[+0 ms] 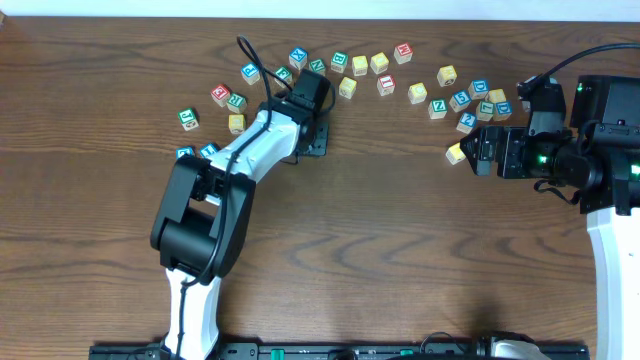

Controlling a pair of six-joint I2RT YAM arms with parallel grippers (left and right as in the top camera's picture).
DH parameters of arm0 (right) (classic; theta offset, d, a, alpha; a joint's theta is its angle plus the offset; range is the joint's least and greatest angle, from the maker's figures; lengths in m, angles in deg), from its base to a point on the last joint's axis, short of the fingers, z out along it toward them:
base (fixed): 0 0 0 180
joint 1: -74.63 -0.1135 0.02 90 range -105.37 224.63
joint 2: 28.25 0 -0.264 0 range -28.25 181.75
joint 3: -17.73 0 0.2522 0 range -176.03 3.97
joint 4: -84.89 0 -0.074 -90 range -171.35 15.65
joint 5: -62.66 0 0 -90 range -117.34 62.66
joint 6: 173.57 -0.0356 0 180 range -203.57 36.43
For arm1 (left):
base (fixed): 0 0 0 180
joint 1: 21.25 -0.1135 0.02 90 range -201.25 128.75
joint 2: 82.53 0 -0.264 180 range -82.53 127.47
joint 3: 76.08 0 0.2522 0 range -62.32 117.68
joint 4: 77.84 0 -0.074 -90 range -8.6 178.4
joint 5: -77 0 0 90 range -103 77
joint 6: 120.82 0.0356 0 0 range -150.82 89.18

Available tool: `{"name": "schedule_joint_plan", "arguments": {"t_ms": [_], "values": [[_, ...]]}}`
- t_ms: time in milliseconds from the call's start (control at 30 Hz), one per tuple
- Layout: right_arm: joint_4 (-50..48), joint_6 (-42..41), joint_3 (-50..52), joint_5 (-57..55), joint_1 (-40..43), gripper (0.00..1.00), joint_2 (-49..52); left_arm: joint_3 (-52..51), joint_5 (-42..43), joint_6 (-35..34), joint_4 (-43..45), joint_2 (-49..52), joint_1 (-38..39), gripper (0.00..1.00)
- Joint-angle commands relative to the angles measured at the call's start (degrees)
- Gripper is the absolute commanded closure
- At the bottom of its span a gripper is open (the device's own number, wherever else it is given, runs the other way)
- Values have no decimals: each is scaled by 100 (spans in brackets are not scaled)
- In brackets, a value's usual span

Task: Spell out AI2
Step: 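Lift the red A block and carry it toward the table center, then lower the red A block onto the table and open the left gripper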

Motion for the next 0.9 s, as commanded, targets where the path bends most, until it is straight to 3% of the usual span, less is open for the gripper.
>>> {"name": "schedule_joint_plan", "arguments": {"t_ms": [0,867], "values": [[2,-15,-92,-55,13,1,-9,-37,-61,72,-28,208,11,78],[-17,-15,-92,-111,13,1,-9,-37,-42,-227,-555,203,264,77]]}}
